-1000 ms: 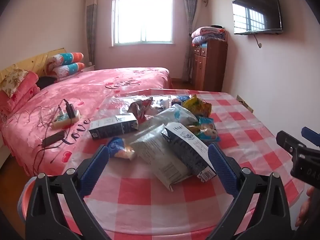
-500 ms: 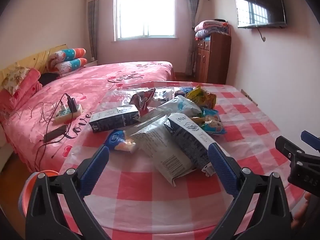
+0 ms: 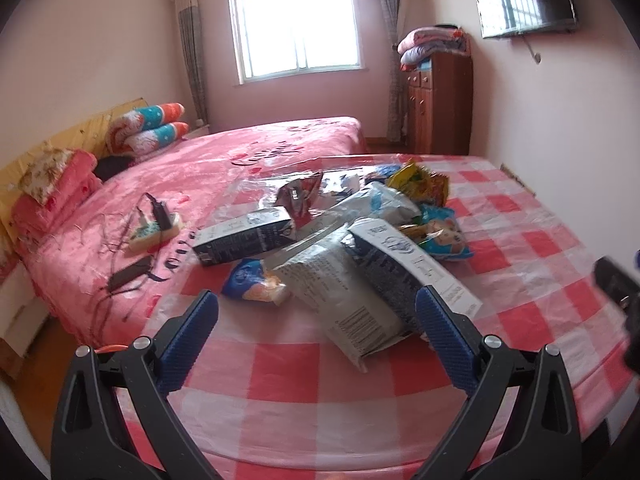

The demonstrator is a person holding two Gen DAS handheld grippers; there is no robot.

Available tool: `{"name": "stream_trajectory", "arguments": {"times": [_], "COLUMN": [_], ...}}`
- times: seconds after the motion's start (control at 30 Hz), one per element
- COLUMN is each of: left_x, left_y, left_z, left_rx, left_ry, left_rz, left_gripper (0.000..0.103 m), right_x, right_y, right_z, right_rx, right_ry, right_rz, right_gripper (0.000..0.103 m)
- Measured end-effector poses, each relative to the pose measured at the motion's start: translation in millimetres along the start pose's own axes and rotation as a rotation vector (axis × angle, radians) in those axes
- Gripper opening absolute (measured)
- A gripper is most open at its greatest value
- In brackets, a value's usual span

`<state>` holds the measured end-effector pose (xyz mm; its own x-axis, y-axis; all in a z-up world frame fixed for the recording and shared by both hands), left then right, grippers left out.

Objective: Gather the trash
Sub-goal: 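Move both tools toward the pile of snacks on the checkered table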

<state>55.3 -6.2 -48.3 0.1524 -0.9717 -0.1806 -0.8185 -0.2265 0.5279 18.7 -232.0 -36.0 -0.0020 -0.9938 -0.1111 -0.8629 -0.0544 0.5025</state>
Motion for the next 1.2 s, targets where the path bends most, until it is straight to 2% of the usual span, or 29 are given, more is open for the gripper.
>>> {"name": "stream_trajectory", "arguments": {"times": [0.07, 0.23, 0.43, 0.53, 0.6, 0.67, 0.77, 0.87, 0.93, 1.07, 1.2], "left_x": [-4, -13, -18, -22, -23, -21, -22, -28, -38, -60, -64], "left_y": [-2, -11, -25, -28, -29, -30, -33, -40, -45, -58, -62], "left_z": [-1, 2, 13, 18, 18, 20, 19, 17, 11, 0, 1], "left_rx": [-0.006, -0.043, -0.094, -0.091, -0.067, -0.048, -0.060, -0.126, -0.145, -0.184, -0.207], "left_ry": [0.006, 0.004, 0.006, 0.017, -0.017, -0.103, -0.198, -0.244, -0.260, -0.229, -0.185], "left_rz": [-0.031, -0.042, -0.036, -0.022, -0.036, -0.053, -0.055, 0.018, 0.037, 0.037, 0.083], "left_gripper": [0.100, 0.100, 0.100, 0.100, 0.100, 0.100, 0.100, 0.100, 0.100, 0.099, 0.099], "right_x": [4, 11, 7, 2, -1, -6, -12, -17, -19, -18, -20], "right_y": [1, -6, -17, -22, -26, -31, -39, -44, -49, -58, -67], "right_z": [-1, 0, 6, 10, 14, 20, 27, 30, 32, 37, 39], "right_rx": [0.007, -0.009, -0.044, -0.058, -0.082, -0.117, -0.166, -0.204, -0.228, -0.268, -0.300], "right_ry": [-0.014, -0.053, -0.059, -0.042, -0.041, -0.036, -0.018, -0.006, 0.001, -0.018, -0.027], "right_rz": [-0.004, -0.046, -0.099, -0.135, -0.173, -0.216, -0.266, -0.310, -0.330, -0.344, -0.351], "right_gripper": [0.099, 0.099, 0.099, 0.099, 0.099, 0.099, 0.099, 0.099, 0.099, 0.099, 0.099]}}
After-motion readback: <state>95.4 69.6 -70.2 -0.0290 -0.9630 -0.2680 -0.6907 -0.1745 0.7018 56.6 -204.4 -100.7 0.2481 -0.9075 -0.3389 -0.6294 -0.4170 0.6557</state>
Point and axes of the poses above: each gripper's, at about its wrist camera, not at the fingertips, and y roughly against the way its jaws point, x to its right, z to its underside, the point moved 5 cm from there along -y, roughly the way its jaws point, and after that the axes turned 5 degrees about -z, right-handed, at the moved point
